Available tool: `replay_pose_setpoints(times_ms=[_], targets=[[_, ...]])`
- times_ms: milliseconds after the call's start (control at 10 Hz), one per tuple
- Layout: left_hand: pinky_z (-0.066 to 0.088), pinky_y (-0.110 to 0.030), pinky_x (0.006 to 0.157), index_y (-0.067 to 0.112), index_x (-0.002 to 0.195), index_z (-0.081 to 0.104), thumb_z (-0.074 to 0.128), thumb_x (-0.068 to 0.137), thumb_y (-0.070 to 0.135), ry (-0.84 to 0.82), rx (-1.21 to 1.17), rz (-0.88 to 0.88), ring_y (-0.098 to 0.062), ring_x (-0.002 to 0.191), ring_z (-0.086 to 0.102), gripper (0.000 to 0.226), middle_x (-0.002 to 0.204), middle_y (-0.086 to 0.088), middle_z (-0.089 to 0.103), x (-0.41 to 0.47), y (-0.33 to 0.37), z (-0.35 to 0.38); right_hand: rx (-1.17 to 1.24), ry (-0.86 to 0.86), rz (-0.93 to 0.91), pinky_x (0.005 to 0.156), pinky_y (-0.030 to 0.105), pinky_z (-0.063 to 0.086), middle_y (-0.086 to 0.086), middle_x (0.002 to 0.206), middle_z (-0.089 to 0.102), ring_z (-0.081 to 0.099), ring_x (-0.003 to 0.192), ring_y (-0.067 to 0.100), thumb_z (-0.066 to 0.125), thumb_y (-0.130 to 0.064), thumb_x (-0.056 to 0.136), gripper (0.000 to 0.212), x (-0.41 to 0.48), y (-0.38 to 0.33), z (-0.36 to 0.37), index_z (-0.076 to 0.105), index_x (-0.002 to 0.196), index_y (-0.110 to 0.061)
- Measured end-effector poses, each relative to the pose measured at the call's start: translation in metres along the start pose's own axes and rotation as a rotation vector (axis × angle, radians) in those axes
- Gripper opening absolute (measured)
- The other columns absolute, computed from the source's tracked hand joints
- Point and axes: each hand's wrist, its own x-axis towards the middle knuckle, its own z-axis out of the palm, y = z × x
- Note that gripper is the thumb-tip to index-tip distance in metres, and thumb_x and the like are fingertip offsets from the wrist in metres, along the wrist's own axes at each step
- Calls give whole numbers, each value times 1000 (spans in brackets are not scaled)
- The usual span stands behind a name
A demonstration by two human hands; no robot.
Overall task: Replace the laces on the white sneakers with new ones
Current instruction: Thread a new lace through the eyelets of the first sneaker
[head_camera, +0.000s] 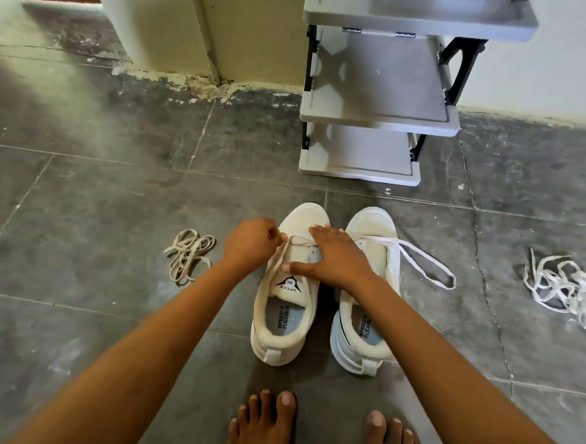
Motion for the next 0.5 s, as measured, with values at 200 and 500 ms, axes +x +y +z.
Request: replay_pose_setpoints(times_ms=[200,500], targets=[[51,-23,59,18,77,62,61,88,27,80,-1373,331,-6,66,60,14,77,4,65,3,12,-107,-32,50,1,113,35,19,7,146,39,30,136,24,60,-70,72,94,-3,-3,1,35,141,-11],[31,-42,106,26,136,30,39,92,48,-202,24,97,-30,133,34,49,147,-8,33,-57,-23,25,17,2,21,115,34,14,8,152,30,24,141,23,58,-70,73,98,-3,-2,0,28,145,-11]])
